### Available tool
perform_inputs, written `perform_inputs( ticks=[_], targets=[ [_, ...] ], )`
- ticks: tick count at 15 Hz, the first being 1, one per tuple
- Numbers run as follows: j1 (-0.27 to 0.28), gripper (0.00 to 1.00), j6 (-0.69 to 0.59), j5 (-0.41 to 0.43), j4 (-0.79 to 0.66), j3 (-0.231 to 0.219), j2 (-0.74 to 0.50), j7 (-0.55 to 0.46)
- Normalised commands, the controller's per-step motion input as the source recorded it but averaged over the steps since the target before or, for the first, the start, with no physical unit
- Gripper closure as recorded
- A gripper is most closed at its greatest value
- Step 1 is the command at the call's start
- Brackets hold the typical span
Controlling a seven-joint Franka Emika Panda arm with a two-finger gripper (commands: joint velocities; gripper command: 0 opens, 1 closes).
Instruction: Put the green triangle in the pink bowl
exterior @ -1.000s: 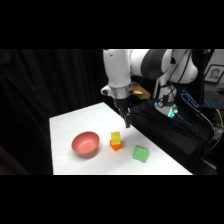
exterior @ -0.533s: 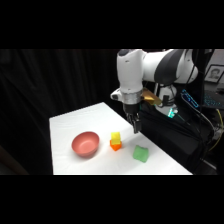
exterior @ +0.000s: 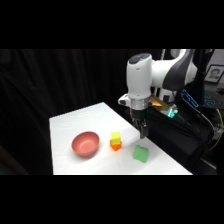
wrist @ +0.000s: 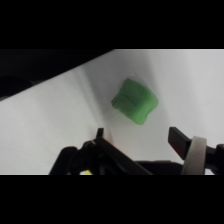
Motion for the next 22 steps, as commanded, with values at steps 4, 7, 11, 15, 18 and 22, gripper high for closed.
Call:
perform_inputs(
  ticks=[4,7,11,15,18,22],
  targets=[
    [0.070,0.00,0.38,0.068,-0.26,0.064,-0.11,0.14],
    [0.056,0.00,0.41,-0.011,-0.18,0.049,0.02,0.15],
    [0.052,0.00,0.41,-0.069,-0.07,0.019,0.15,0.14],
    [0.087,0.00,0.32,-0.106,0.00,-0.038,0.18,0.14],
    [0.126,0.00,0.26,-0.062,0.01,-0.079,0.16,0.10],
    [0.158,0.00,0.25,-0.073,0.04,-0.116,0.17,0.09]
  ],
)
